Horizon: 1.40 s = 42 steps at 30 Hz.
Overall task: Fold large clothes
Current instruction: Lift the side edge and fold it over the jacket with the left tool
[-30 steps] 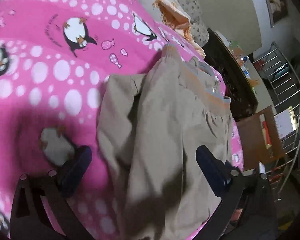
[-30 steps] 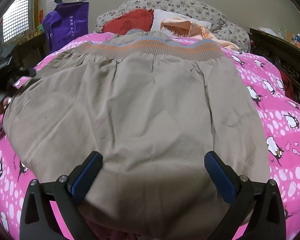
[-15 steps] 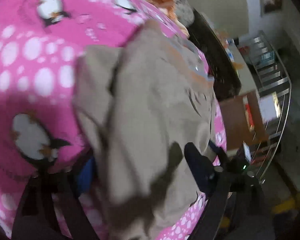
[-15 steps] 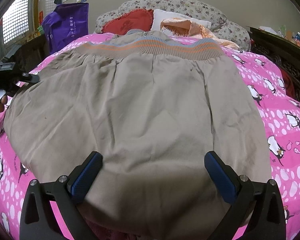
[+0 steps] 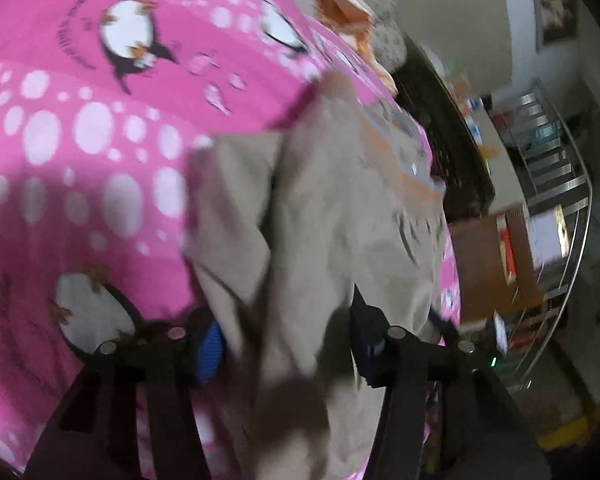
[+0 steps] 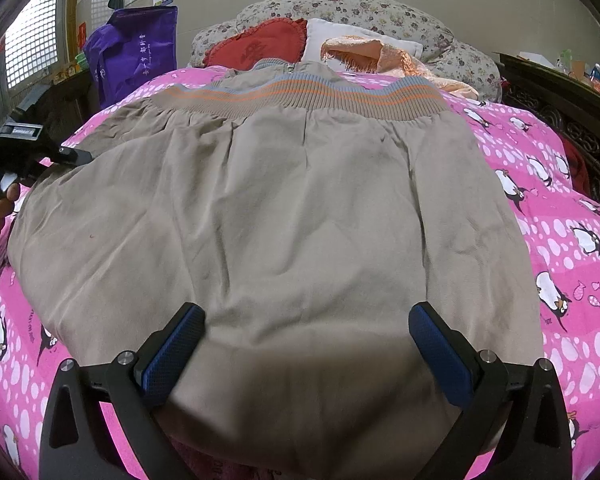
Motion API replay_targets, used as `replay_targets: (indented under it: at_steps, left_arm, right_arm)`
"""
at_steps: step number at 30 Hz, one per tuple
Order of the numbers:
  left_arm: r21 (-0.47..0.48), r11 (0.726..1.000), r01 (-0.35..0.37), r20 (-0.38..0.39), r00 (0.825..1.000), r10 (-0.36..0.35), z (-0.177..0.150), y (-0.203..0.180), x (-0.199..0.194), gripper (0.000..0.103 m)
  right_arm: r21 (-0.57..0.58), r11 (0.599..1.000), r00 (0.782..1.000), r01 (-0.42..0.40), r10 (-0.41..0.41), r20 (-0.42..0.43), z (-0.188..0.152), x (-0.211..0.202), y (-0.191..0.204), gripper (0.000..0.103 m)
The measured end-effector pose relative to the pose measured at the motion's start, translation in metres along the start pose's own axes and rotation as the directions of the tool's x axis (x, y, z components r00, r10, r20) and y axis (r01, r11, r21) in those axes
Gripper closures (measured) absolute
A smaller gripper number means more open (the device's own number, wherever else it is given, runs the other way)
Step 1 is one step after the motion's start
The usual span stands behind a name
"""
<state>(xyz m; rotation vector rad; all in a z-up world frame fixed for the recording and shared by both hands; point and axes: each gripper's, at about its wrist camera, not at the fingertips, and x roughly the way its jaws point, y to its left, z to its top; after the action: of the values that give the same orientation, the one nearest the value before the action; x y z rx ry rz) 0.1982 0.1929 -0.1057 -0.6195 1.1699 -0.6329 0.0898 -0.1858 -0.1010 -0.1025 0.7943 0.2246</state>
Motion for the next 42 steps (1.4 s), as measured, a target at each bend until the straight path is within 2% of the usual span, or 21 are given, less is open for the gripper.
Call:
replay_targets:
  at_steps: [2,4,8,12,14,16,19,22,24,26,27,29,30,32,36,42]
  left_arm:
    - [0.004,1.0,-0.013,-0.016,1.0,0.013,0.001,-0.002,0.006,0.049]
    - [0.034,0.999,-0.006,-0.037,0.999,0.007,0.0,-0.007,0.01,0.035]
    - [0.064,0.997,-0.044,-0.047,0.998,0.047,-0.002,-0.015,0.014,0.034]
    - [0.067,0.992,-0.105,0.019,0.994,0.104,-0.01,-0.027,0.018,0.034]
    - [0.081,0.984,-0.157,0.058,0.987,0.152,-0.017,-0.034,0.022,0.036]
    - [0.066,0.973,-0.22,0.077,0.974,0.215,-0.021,-0.038,0.025,0.059]
    - [-0.009,0.974,-0.225,0.099,0.969,0.225,-0.02,-0.032,0.023,0.079]
    - [-0.043,0.963,-0.266,0.14,0.953,0.27,-0.024,-0.037,0.019,0.091]
    - [-0.012,0.942,-0.335,0.166,0.928,0.332,-0.027,-0.056,0.02,0.094]
    - [0.032,0.93,-0.365,0.148,0.922,0.357,-0.028,-0.074,0.021,0.095]
    - [0.055,0.93,-0.362,0.135,0.926,0.353,-0.027,-0.083,0.019,0.095]
    - [0.072,0.962,-0.264,0.035,0.965,0.262,-0.022,-0.094,0.02,0.095]
    - [0.079,0.966,-0.246,0.021,0.969,0.245,-0.02,-0.1,0.019,0.095]
    - [0.085,0.982,-0.167,-0.03,0.985,0.17,-0.015,-0.116,0.019,0.095]
    - [0.085,0.992,-0.09,-0.02,0.996,0.092,-0.007,-0.156,0.02,0.095]
    - [-0.018,0.998,0.053,0.029,0.998,-0.053,0.009,-0.219,0.032,0.095]
  right_arm:
    - [0.0,1.0,1.0,0.001,-0.001,0.0,0.0,0.0,0.0,0.001]
    - [0.0,1.0,1.0,0.0,0.0,0.0,0.0,0.0,0.0,0.001]
    - [0.0,1.0,1.0,0.0,0.0,0.0,0.0,0.0,0.0,0.001]
    - [0.0,1.0,1.0,0.0,0.0,0.001,0.0,0.0,0.0,0.001]
    - [0.0,1.0,1.0,0.0,0.0,0.001,0.0,0.0,0.0,0.001]
    - [0.003,1.0,1.0,-0.003,0.003,0.0,0.0,0.0,0.0,0.001]
    - [0.004,1.0,1.0,-0.007,0.007,-0.001,0.0,0.0,0.0,0.001]
    - [0.007,1.0,1.0,-0.013,0.013,-0.001,0.001,-0.001,0.0,0.001]
    - [0.007,1.0,1.0,-0.017,0.017,-0.011,0.003,-0.004,-0.002,0.001]
    - [-0.004,1.0,1.0,0.013,-0.013,-0.026,0.007,-0.012,-0.004,0.001]
    - [0.001,0.999,0.999,0.05,-0.05,-0.016,0.008,-0.021,-0.007,0.001]
    - [0.022,0.997,0.997,0.068,-0.069,0.042,0.007,-0.049,-0.018,0.001]
    - [0.035,0.997,0.996,0.063,-0.065,0.061,0.004,-0.059,-0.023,0.0]
    - [0.064,0.996,0.995,0.063,-0.067,0.07,-0.006,-0.074,-0.035,0.0]
    - [0.158,0.987,0.996,0.026,-0.04,0.083,-0.036,-0.096,-0.061,0.0]
    - [0.209,0.978,0.997,-0.007,-0.009,0.074,-0.058,-0.102,-0.077,0.0]
